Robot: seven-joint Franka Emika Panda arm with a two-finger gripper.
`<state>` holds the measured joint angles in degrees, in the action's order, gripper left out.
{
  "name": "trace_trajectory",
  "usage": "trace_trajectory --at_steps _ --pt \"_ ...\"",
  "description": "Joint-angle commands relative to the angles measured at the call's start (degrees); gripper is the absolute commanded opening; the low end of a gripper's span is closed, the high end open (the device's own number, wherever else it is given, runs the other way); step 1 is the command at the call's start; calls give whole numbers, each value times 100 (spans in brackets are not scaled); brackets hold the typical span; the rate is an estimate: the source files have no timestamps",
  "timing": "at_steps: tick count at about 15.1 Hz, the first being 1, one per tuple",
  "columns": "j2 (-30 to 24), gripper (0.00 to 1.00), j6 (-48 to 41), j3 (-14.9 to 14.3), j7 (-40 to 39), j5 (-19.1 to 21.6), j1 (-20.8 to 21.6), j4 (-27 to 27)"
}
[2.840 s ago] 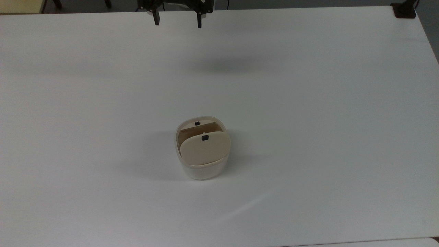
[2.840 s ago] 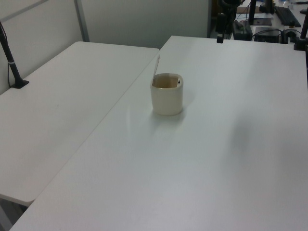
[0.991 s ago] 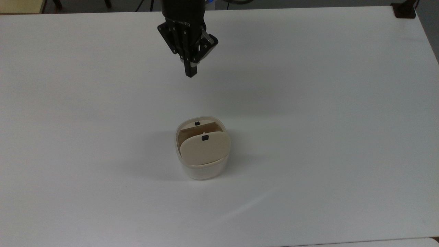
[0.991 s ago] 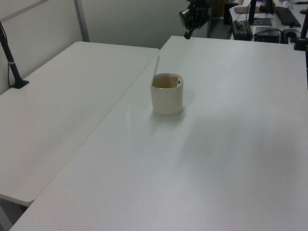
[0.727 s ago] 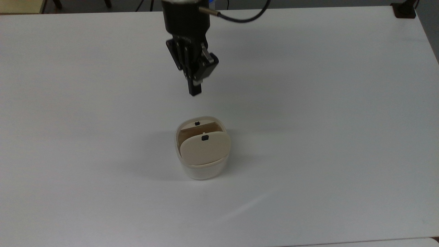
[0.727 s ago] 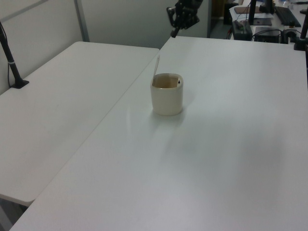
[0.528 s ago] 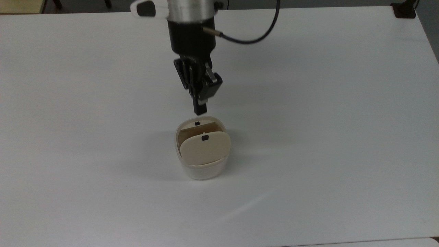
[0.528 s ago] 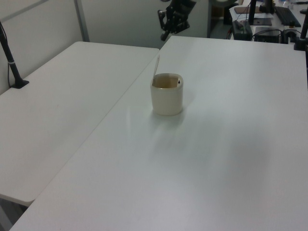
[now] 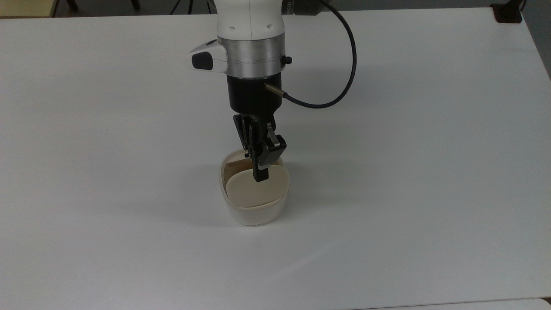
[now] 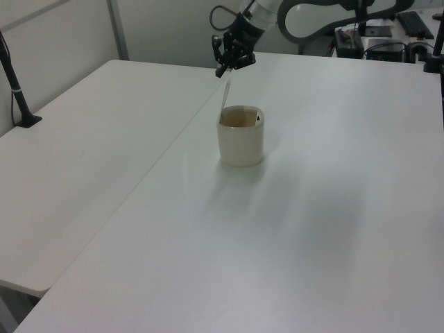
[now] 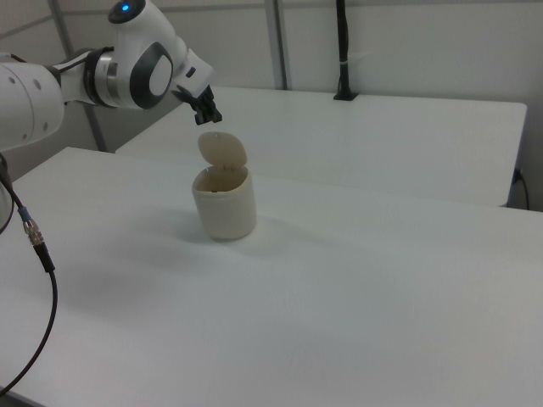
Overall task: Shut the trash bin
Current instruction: 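Push the raised lid down with the gripper until it shuts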
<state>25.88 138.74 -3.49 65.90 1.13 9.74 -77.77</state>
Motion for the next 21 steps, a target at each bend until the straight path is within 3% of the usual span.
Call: trace_trajectory --at_steps 1,8,21 --pt "66 0 39 -126 116 -148 116 78" --pt "-4 0 -23 -82 98 -385 63 -106" --pt "-592 0 -84 -82 -130 -588 89 -1134"
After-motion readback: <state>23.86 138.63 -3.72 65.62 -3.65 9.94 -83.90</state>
